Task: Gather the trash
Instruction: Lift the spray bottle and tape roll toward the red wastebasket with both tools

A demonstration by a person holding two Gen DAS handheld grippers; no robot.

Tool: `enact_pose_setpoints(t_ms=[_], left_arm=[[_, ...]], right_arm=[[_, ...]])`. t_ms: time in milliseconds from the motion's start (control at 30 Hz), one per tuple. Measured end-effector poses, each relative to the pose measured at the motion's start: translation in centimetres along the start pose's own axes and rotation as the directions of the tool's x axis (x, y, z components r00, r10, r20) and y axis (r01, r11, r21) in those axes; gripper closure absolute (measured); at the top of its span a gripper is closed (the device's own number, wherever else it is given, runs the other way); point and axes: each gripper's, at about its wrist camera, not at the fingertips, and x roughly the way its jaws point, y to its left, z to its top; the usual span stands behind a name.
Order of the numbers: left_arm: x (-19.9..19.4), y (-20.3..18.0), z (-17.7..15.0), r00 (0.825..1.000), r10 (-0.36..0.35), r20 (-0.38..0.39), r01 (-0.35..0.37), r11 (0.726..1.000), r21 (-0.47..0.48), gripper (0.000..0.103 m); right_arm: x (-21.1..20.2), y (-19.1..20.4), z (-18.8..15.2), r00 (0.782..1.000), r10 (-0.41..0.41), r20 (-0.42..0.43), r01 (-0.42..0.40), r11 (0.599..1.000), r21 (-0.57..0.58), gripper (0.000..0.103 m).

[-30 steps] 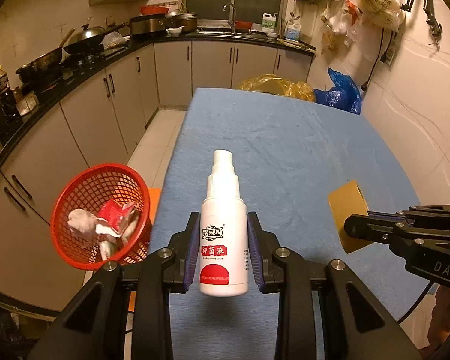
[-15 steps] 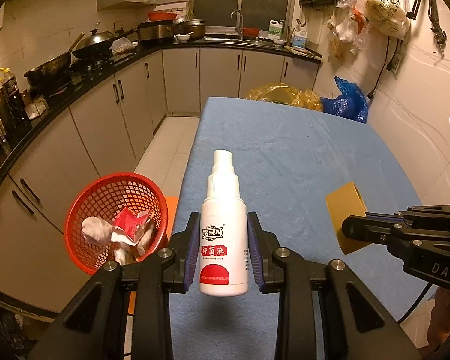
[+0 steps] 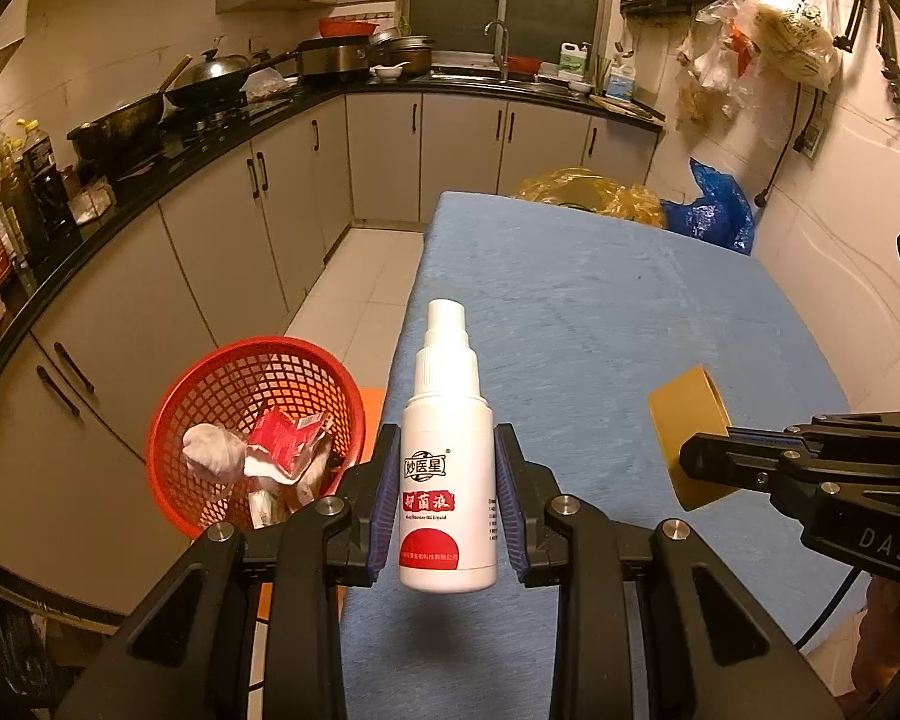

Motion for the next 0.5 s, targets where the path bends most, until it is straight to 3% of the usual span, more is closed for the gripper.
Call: enact_pose_setpoints(t_ms=[500], left_arm=[[0.1, 1.5, -0.5, 0.999, 0.031, -0.009, -0.031, 0.998, -0.047, 0.074]], right_arm=[[1.4, 0.8, 0.4, 0.999, 0.03, -0.026, -0.031, 0.999, -0.028, 0.096]])
